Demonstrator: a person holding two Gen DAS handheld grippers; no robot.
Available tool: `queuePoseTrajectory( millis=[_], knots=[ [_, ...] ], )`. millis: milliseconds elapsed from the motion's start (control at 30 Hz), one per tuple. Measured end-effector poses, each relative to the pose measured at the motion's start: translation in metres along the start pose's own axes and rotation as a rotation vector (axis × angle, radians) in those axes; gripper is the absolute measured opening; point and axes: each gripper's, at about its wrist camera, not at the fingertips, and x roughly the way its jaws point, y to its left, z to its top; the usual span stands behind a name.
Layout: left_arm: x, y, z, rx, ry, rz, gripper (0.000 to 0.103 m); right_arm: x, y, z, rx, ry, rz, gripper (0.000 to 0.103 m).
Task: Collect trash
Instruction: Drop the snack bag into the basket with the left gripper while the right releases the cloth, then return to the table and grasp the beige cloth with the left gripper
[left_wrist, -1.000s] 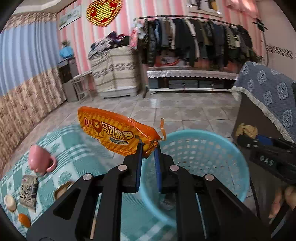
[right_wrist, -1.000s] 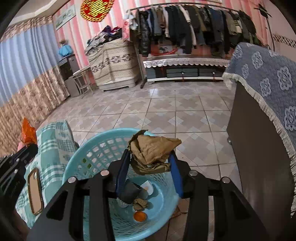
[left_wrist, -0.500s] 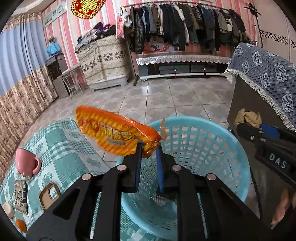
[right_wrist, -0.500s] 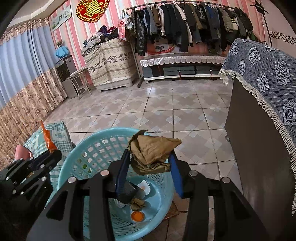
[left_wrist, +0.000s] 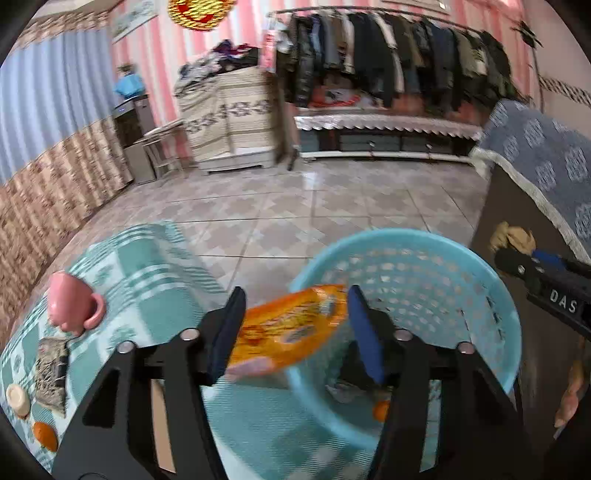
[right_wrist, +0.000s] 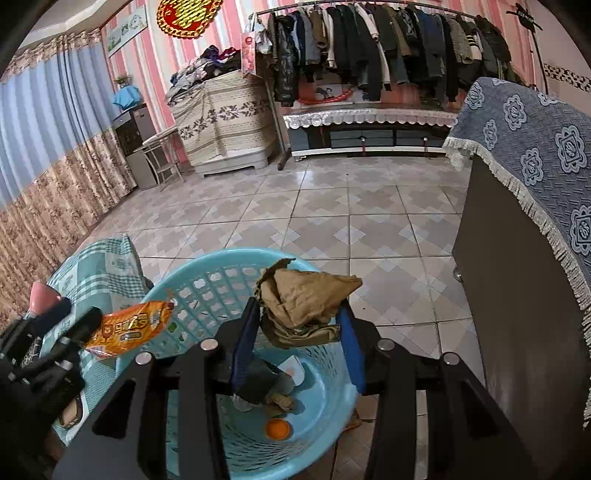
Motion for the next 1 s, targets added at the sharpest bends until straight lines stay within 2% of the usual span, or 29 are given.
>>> queuePoseTrajectory(
  millis=[233,533,700,867,1000],
  knots=[
    [-0.006,0.049,0.002,-0.103,-0.001,0.041,0.069,0.006,0.025,-0.002,-0.058,0.011,0.022,0.043],
    [-0.014,0.056,-0.011,-0.101,-0.009,0.09,0.08,0.013,0.04,-0.004,-0.1,0.031,0.03,0.045],
    [-0.019,0.068,-0.021,-0.128,-0.008,0.105,0.083,0.009,0.048,-0.005,-0.111,0.014,0.026,0.076],
    [-0.031,0.086,-0.024,-0.171,-0.034,0.141,0.09,0.004,0.058,-0.005,-0.139,-0.005,0.011,0.089],
    [-0.042,0.104,-0.025,-0.204,-0.051,0.168,0.091,0.0,0.066,-0.004,-0.152,-0.009,0.016,0.09]
  ],
)
